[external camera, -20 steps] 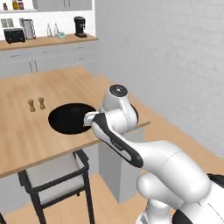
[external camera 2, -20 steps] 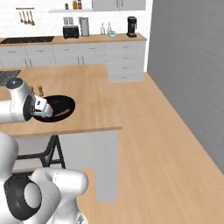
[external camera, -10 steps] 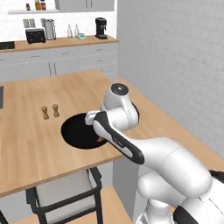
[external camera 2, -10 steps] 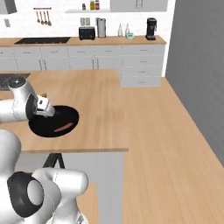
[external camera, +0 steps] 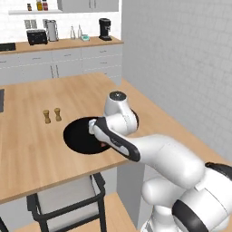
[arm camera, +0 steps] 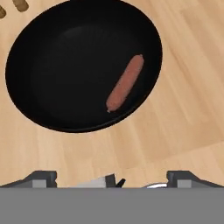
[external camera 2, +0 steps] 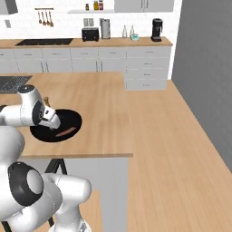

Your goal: Place one bun and one sausage from the bowl on each plate.

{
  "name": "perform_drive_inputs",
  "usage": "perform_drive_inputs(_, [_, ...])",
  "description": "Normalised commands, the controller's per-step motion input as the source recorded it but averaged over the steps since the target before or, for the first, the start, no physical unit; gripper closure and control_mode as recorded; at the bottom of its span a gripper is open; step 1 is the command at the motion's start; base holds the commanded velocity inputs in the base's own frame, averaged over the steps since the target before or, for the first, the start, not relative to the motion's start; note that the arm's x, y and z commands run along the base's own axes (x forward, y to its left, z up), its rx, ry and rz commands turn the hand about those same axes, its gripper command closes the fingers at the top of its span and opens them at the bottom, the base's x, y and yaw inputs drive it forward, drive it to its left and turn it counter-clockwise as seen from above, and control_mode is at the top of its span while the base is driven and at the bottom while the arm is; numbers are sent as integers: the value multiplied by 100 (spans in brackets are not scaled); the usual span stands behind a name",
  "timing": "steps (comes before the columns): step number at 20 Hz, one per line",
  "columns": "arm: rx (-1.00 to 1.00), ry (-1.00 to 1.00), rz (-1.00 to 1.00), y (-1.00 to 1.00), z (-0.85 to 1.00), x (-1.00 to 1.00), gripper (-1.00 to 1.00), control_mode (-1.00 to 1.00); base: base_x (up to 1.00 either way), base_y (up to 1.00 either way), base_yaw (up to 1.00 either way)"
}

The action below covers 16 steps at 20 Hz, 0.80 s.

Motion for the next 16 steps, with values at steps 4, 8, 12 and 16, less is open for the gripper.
perform_drive_inputs(4, [-1, 3, -23, -33, -9, 44, -100, -100, 0, 0, 0])
perform_drive_inputs(8, [-7, 0, -20, -11, -38, 48, -100, -100, 0, 0, 0])
perform_drive_inputs(12, [0, 0, -15, 0, -32, 69, -100, -100, 0, 0, 0])
perform_drive_inputs(16, [0, 3, -11, 1, -36, 35, -100, -100, 0, 0, 0])
